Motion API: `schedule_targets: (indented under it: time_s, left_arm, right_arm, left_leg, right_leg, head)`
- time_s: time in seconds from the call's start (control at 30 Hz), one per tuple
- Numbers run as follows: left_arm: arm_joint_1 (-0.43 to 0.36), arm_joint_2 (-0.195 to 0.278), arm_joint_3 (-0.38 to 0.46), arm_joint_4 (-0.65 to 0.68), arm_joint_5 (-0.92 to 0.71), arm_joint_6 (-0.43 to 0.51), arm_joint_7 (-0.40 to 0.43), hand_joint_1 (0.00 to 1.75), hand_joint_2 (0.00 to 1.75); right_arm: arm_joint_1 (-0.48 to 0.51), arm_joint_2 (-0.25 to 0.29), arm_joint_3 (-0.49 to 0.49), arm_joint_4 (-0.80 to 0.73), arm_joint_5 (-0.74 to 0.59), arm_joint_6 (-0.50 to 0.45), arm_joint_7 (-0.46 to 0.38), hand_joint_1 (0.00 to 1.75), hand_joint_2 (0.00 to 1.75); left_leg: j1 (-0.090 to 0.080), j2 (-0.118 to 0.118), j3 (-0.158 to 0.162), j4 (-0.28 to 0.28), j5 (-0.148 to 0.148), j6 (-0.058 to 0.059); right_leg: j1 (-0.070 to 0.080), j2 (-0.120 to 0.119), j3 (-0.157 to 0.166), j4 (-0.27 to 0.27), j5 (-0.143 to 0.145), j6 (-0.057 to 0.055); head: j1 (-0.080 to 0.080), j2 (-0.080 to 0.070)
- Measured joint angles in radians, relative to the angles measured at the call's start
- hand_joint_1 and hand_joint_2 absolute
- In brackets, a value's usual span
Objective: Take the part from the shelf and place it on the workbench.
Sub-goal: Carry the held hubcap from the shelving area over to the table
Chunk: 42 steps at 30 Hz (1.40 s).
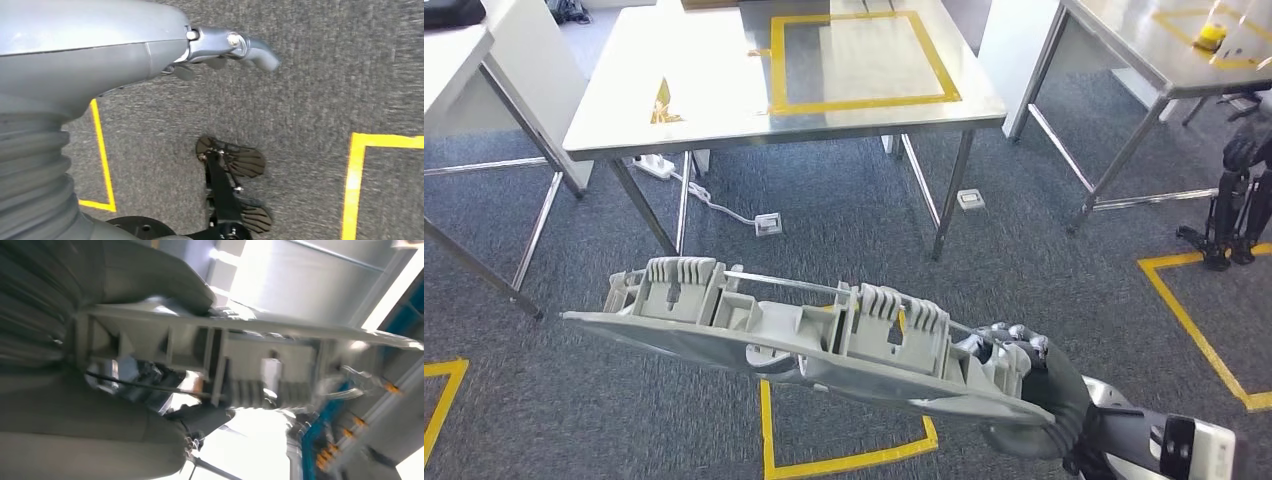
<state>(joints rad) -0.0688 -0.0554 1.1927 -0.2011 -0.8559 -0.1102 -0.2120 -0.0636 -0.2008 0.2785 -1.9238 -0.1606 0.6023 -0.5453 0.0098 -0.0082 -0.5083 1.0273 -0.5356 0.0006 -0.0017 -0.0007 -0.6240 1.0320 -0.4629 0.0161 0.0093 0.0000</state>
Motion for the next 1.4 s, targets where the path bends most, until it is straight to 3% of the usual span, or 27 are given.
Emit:
schedule_targets:
  time_s: [0.1,0.13,0.23,0.27,0.3,0.33,0.4,0.43,0.47,0.57,0.63,0.73,0.8,0.83,0.93,1.0,1.1,1.13,1.17,1.27,1.3,1.33,1.37,1.4]
  left_arm:
    - [0.000,0.000,0.000,0.000,0.001,0.000,0.002,0.00,1.75]
    - [-0.001,-0.001,0.000,0.000,0.001,0.000,0.002,0.00,1.75]
    - [-0.001,-0.001,0.000,0.000,0.001,0.000,-0.001,0.00,1.75]
    - [0.002,-0.002,0.000,0.000,0.001,0.000,-0.002,0.00,1.75]
    - [0.004,-0.002,0.000,0.000,0.001,0.000,-0.003,0.00,1.75]
    - [0.006,-0.002,0.000,0.000,0.001,0.000,-0.004,0.00,1.75]
    - [0.008,-0.001,0.000,0.000,0.001,0.000,-0.006,0.00,1.75]
    - [0.008,-0.001,0.000,0.000,0.001,0.000,-0.006,0.00,1.75]
    - [0.008,-0.001,0.000,0.000,0.001,0.000,-0.006,0.00,1.75]
    - [0.009,-0.003,0.000,0.000,0.001,0.000,-0.004,0.00,1.75]
    - [0.008,-0.004,0.000,0.000,0.001,0.000,-0.004,0.00,1.75]
    - [0.005,-0.005,0.000,0.000,0.001,0.000,-0.001,0.00,1.75]
    - [0.006,-0.005,0.001,0.000,0.001,0.000,0.001,0.00,1.75]
    - [0.007,-0.005,0.002,0.000,0.001,0.000,0.002,0.00,1.75]
    - [0.007,-0.006,0.003,0.000,0.001,0.000,0.002,0.00,1.75]
    - [0.006,-0.006,0.004,0.000,0.001,0.000,0.003,0.00,1.75]
    - [0.004,-0.005,0.004,0.000,0.001,0.000,0.003,0.00,1.75]
    - [0.003,-0.005,0.004,0.000,0.001,0.000,0.004,0.00,1.75]
    - [0.001,-0.005,0.004,0.000,0.001,0.000,0.004,0.00,1.75]
    - [0.000,-0.005,0.005,0.000,0.001,0.000,0.007,0.00,1.75]
    - [0.002,-0.004,0.006,0.000,0.001,0.000,0.008,0.00,1.75]
    - [0.004,-0.004,0.006,0.000,0.001,0.000,0.009,0.00,1.75]
    - [0.005,-0.004,0.006,0.000,0.001,0.000,0.009,0.00,1.75]
    - [0.006,-0.004,0.006,0.000,0.001,0.000,0.009,0.00,1.75]
  right_arm:
    - [-0.001,0.004,0.003,0.000,0.010,-0.009,0.000,1.75,1.75]
    - [-0.003,0.005,0.004,0.000,0.012,-0.012,-0.002,1.75,1.75]
    - [-0.007,0.008,0.005,0.000,0.016,-0.017,-0.011,1.75,1.75]
    - [-0.006,0.008,0.006,0.000,0.017,-0.019,-0.012,1.75,1.75]
    - [-0.006,0.008,0.006,0.000,0.018,-0.020,-0.013,1.75,1.75]
    - [-0.006,0.008,0.007,0.000,0.018,-0.021,-0.014,1.75,1.75]
    - [-0.007,0.008,0.008,0.000,0.017,-0.021,-0.016,1.75,1.75]
    - [-0.007,0.008,0.009,0.000,0.016,-0.021,-0.017,1.75,1.75]
    - [-0.008,0.008,0.010,0.001,0.015,-0.021,-0.016,1.75,1.75]
    - [-0.010,0.007,0.013,0.001,0.008,-0.022,-0.014,1.75,1.75]
    - [-0.015,0.005,0.015,0.001,0.001,-0.023,-0.012,1.75,1.75]
    - [-0.022,-0.001,0.017,0.001,-0.015,-0.020,-0.010,1.75,1.75]
    - [-0.022,-0.007,0.017,0.001,-0.020,-0.016,-0.007,1.75,1.75]
    - [-0.022,-0.010,0.017,0.001,-0.021,-0.015,-0.006,1.75,1.75]
    - [-0.021,-0.018,0.017,0.002,-0.026,-0.011,-0.007,1.75,1.75]
    - [-0.018,-0.020,0.017,0.002,-0.029,-0.011,-0.009,1.75,1.75]
    - [-0.012,-0.021,0.017,0.002,-0.030,-0.010,-0.010,1.75,1.75]
    - [-0.011,-0.022,0.016,0.002,-0.030,-0.009,-0.010,1.75,1.75]
    - [-0.011,-0.023,0.016,0.002,-0.031,-0.008,-0.011,1.75,1.75]
    - [-0.009,-0.025,0.016,0.002,-0.037,-0.003,-0.015,1.75,1.75]
    - [-0.007,-0.027,0.016,0.003,-0.041,-0.001,-0.017,1.75,1.75]
    - [-0.006,-0.030,0.016,0.003,-0.043,0.001,-0.018,1.75,1.75]
    - [-0.005,-0.032,0.016,0.004,-0.046,0.003,-0.019,1.75,1.75]
    - [-0.005,-0.033,0.016,0.004,-0.049,0.004,-0.020,1.75,1.75]
  left_leg:
    - [0.000,0.003,0.009,0.026,-0.004,-0.017]
    - [0.001,0.003,-0.006,0.061,-0.017,-0.020]
    - [0.001,0.004,-0.118,0.239,-0.093,-0.028]
    - [0.001,0.004,-0.150,0.275,-0.108,-0.028]
    - [0.001,0.004,-0.165,0.277,-0.102,-0.027]
    - [0.001,0.004,-0.164,0.244,-0.073,-0.025]
    - [0.001,0.004,-0.129,0.112,0.022,-0.020]
    - [-0.001,0.005,-0.113,0.058,0.049,-0.015]
    - [-0.003,0.006,-0.102,0.025,0.065,-0.009]
    - [-0.004,0.004,-0.090,0.010,0.067,0.013]
    - [0.000,0.002,-0.074,0.006,0.064,0.025]
    - [0.002,0.001,-0.061,0.004,0.050,0.035]
    - [0.002,0.000,-0.049,0.004,0.038,0.033]
    - [0.002,0.000,-0.040,0.004,0.030,0.031]
    - [0.001,-0.001,-0.010,0.003,0.005,0.023]
    - [-0.001,-0.001,0.002,-0.001,-0.006,0.011]
    - [-0.002,0.001,0.017,0.009,-0.006,-0.009]
    - [-0.002,0.002,0.007,0.033,-0.009,-0.014]
    - [-0.001,0.003,-0.015,0.075,-0.021,-0.017]
    - [0.000,0.003,-0.131,0.249,-0.093,-0.023]
    - [0.000,0.003,-0.157,0.272,-0.107,-0.024]
    - [0.000,0.003,-0.167,0.261,-0.100,-0.025]
    - [0.000,0.003,-0.160,0.217,-0.069,-0.023]
    - [0.000,0.004,-0.143,0.151,-0.020,-0.020]
  right_leg:
    - [-0.003,0.001,0.027,-0.011,0.007,-0.023]
    - [-0.004,0.000,0.037,-0.012,0.004,-0.029]
    - [-0.002,0.000,0.053,-0.013,-0.013,-0.039]
    - [-0.001,0.001,0.059,-0.013,-0.020,-0.040]
    - [-0.001,0.002,0.067,-0.013,-0.026,-0.039]
    - [-0.001,0.003,0.077,-0.013,-0.034,-0.038]
    - [0.000,0.003,0.098,-0.013,-0.051,-0.032]
    - [0.001,0.004,0.106,-0.012,-0.058,-0.028]
    - [0.001,0.004,0.109,-0.012,-0.064,-0.022]
    - [0.003,0.005,0.113,0.002,-0.070,-0.004]
    - [0.003,0.004,0.093,0.053,-0.076,0.006]
    - [-0.003,0.004,-0.023,0.224,-0.135,0.022]
    - [-0.005,0.004,-0.085,0.281,-0.157,0.027]
    - [-0.006,0.004,-0.091,0.259,-0.137,0.027]
    - [-0.005,0.002,-0.035,0.068,-0.005,0.015]
    - [0.001,0.000,-0.014,0.002,0.026,0.003]
    - [0.000,0.003,0.004,-0.013,0.023,-0.020]
    - [-0.002,0.003,0.013,-0.015,0.021,-0.026]
    - [-0.003,0.003,0.021,-0.016,0.018,-0.031]
    - [-0.002,0.003,0.040,-0.016,-0.002,-0.037]
    - [-0.001,0.004,0.049,-0.016,-0.010,-0.038]
    - [-0.001,0.004,0.060,-0.016,-0.019,-0.037]
    - [-0.001,0.005,0.073,-0.016,-0.028,-0.035]
    - [-0.001,0.005,0.085,-0.016,-0.037,-0.032]
  head:
    - [-0.003,0.000]
    - [-0.006,0.000]
    - [-0.014,0.000]
    - [-0.015,0.000]
    - [-0.016,0.000]
    - [-0.017,0.000]
    - [-0.018,0.000]
    - [-0.018,0.000]
    - [-0.018,0.000]
    - [-0.017,0.000]
    - [-0.014,0.000]
    - [-0.007,0.000]
    - [-0.006,0.000]
    - [-0.005,0.000]
    - [-0.004,0.000]
    - [-0.004,0.000]
    - [-0.005,0.000]
    - [-0.008,0.000]
    - [-0.010,0.000]
    - [-0.017,0.000]
    - [-0.018,0.000]
    - [-0.019,0.000]
    - [-0.019,0.000]
    - [-0.020,0.000]
